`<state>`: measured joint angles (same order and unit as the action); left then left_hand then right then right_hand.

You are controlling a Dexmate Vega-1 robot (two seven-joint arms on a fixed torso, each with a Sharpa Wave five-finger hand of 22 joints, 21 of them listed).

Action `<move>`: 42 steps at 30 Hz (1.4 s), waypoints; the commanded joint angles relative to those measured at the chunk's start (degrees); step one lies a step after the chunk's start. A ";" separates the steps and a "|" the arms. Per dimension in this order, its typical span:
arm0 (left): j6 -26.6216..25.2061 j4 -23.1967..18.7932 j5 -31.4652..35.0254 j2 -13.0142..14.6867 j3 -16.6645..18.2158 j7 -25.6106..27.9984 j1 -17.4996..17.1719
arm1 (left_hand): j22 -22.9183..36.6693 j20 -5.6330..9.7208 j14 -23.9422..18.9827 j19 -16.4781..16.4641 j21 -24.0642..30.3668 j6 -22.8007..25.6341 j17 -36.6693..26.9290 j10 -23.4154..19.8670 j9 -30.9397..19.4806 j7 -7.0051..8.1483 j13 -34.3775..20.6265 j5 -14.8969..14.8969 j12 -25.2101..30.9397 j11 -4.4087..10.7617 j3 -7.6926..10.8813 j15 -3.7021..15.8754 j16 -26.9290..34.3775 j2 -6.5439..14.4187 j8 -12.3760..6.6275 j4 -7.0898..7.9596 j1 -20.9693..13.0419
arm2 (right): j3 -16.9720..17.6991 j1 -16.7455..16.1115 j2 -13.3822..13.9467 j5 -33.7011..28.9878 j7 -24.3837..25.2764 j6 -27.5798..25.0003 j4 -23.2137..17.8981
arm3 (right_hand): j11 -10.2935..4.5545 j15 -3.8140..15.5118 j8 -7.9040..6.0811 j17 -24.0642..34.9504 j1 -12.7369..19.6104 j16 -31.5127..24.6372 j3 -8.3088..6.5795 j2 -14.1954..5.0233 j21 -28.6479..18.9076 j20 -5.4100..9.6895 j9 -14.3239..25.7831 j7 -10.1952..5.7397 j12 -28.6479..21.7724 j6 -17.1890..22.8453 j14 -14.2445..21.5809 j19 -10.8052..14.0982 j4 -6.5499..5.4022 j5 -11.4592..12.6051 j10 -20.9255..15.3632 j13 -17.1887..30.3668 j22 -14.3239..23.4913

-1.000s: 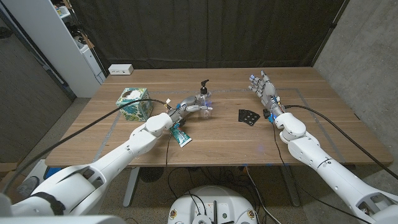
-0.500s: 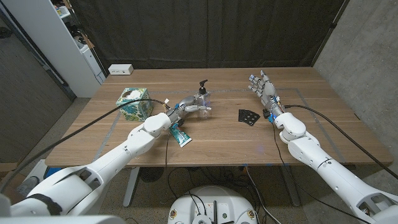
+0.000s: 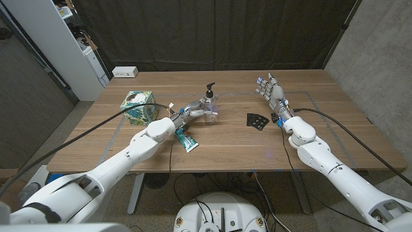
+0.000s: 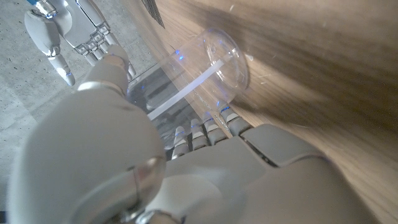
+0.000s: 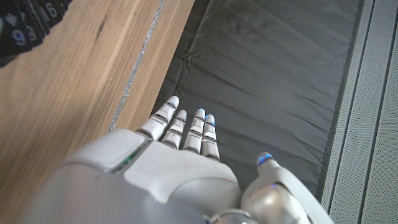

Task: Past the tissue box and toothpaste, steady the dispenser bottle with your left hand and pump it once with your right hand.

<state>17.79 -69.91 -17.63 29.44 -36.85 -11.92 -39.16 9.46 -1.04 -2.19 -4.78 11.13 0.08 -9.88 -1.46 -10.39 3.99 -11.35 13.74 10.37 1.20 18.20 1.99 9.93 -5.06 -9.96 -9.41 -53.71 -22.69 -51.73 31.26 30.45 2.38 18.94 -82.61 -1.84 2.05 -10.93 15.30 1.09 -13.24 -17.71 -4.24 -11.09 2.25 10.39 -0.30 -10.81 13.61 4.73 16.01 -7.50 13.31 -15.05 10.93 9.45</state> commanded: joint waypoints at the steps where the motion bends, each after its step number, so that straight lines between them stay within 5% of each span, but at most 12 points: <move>1: -1.06 -2.87 -1.49 2.20 1.09 -1.21 -1.21 | 0.26 0.57 2.58 1.47 -0.57 -1.20 0.00 2.30 0.02 -0.91 0.13 -0.37 -0.03 -0.64 -0.48 -0.82 -0.45 -0.54 -0.19 0.35 0.88 | -0.18 0.11 -0.40 -0.07 0.24 -0.11 0.16 | 0.26 -0.06 -0.31 0.26 0.51 0.00 -0.35 -2.25 0.26 0.63 0.07 -0.27 -0.32 0.11 0.49 0.21 -0.17 0.25 -0.48 0.03 0.17; 8: -1.35 -5.01 -2.72 3.76 2.08 -2.34 -1.72 | 0.19 2.57 5.14 3.78 -1.10 -2.87 0.02 4.89 0.10 -3.13 0.37 -0.86 -0.01 -1.85 -0.88 -2.28 -0.29 -0.84 -0.12 0.75 2.80 | -0.16 0.17 -0.74 -0.03 0.41 0.18 0.65 | 0.33 -0.11 -0.21 0.32 0.45 0.03 -0.30 -2.12 0.31 0.70 0.07 -0.25 -0.29 -0.13 0.39 0.08 -0.16 0.21 -0.36 0.03 0.17; 15: -2.36 -6.78 -4.93 5.24 2.91 -4.76 -2.07 | 0.22 1.96 7.66 6.21 -1.21 -5.46 0.00 7.34 0.12 -4.60 0.51 -1.15 0.03 -3.50 -1.18 -3.28 -0.22 -0.70 0.03 1.18 4.88 | -0.17 0.40 -1.20 0.59 -0.31 0.73 1.52 | 0.37 -0.19 -0.04 0.35 0.45 0.26 -0.30 -2.01 0.39 0.86 0.06 0.01 0.08 -0.61 -0.16 -0.21 -0.11 0.19 0.69 0.02 0.17; 33: -1.84 -12.24 -9.74 10.11 7.09 -6.76 -5.91 | 0.24 1.62 9.84 8.31 -1.04 -6.52 -0.03 9.62 0.14 -5.21 0.63 -1.38 0.12 -4.55 -1.82 -4.25 -0.10 -0.16 -0.20 2.13 8.51 | -0.23 0.38 -2.19 -0.37 1.96 0.96 2.14 | 1.23 -0.04 0.32 0.48 0.16 0.51 -0.20 -1.94 0.51 1.00 -0.03 0.07 0.23 -2.07 -0.87 -0.96 -0.29 0.14 2.19 -0.03 0.16; 42: 1.56 -10.39 -10.69 8.93 9.09 -4.66 -6.79 | 0.26 2.06 9.94 8.64 -0.96 -6.45 -0.06 9.79 0.15 -5.24 0.68 -1.56 0.30 -4.15 -2.12 -4.08 0.09 0.12 -0.34 2.60 9.97 | 0.17 0.08 -3.03 0.36 2.08 2.18 2.74 | 1.00 0.26 0.53 0.52 0.11 0.63 -0.17 -1.88 0.60 1.02 -0.07 0.30 0.18 -2.98 -1.21 -1.40 -0.32 0.14 2.45 -0.06 0.15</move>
<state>16.27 -80.88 -26.78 38.54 -30.07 -18.20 -44.58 9.46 0.81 7.36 3.40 9.96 -5.96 -9.88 8.13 -10.13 -1.44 -10.65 12.41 10.37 -3.07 16.06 -2.06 9.65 -4.99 -9.97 -7.28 -44.63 -22.85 -51.37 29.17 30.38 3.98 19.94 -80.59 -0.72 1.84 -10.58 15.57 1.09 -12.79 -17.70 -4.24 -10.59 2.25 10.12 0.01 -10.58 11.02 3.89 14.75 -7.51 13.31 -12.67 10.93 9.45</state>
